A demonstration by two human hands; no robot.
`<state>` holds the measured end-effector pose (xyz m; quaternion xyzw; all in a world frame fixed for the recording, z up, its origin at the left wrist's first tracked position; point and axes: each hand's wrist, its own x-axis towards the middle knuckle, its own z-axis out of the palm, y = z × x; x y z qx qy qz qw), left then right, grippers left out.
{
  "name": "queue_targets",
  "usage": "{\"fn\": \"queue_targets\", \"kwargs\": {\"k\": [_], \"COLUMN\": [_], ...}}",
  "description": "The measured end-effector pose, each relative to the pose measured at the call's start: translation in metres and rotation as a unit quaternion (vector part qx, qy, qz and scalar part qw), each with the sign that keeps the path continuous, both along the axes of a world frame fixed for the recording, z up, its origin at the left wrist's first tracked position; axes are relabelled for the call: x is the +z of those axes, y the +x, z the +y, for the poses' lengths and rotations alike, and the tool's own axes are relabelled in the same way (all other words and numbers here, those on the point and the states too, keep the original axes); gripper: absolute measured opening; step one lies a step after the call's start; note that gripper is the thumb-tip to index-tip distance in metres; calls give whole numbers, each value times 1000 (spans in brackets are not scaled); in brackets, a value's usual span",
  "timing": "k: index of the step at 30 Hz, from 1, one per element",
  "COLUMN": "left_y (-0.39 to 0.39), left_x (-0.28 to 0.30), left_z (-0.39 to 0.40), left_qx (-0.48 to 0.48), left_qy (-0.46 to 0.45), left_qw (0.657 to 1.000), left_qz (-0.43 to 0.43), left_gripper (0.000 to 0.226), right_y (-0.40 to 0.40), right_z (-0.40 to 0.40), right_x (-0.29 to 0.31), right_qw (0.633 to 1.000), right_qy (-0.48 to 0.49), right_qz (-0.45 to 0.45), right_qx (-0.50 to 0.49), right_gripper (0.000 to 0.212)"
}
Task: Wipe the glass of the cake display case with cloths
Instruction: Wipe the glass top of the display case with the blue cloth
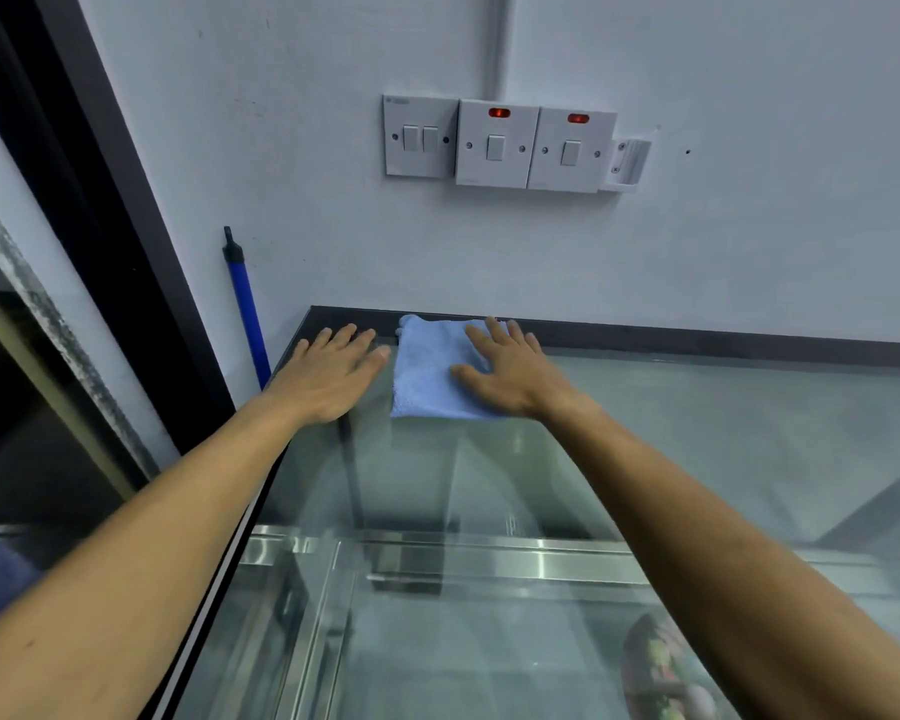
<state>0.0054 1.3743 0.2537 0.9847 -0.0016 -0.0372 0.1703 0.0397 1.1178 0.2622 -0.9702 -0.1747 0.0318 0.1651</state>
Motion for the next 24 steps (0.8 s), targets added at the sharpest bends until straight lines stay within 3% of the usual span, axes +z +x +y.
{"fn": "queue_targets", "kwargs": {"k": [5,8,10,13,15,20,24], "left_y": [10,24,34,42,48,53,37], "left_x": [33,43,27,-7,-9,1,-2], "left_z": [-60,-109,-127,-135,-146,-174,-149], "left_qx": [-35,-57,-42,7,14,-32,-17], "left_qy": [-3,0,36,81,86,93,81], "left_qw": [994,995,998,997,996,995,996], "left_qz": [-99,-82,-40,11,7,15,-13], "left_gripper": [63,57,60,70,70,67,62], "right_y": [-12,-9,-9,-15,-22,-22,-21], "right_z": [-6,-14,-40,-103,-138,-146,-149], "right_x": [-17,-5,3,-4,-12,-24,-25], "right_qw": [1000,995,990,992,986,982,984], "right_qy": [-18,86,134,30,-27,-6,-3], "right_qz": [23,54,15,-47,-18,-24,-29], "right_qx": [7,1,-35,-114,-162,-185,-177], "right_gripper": [68,64,68,60,61,63,64]}}
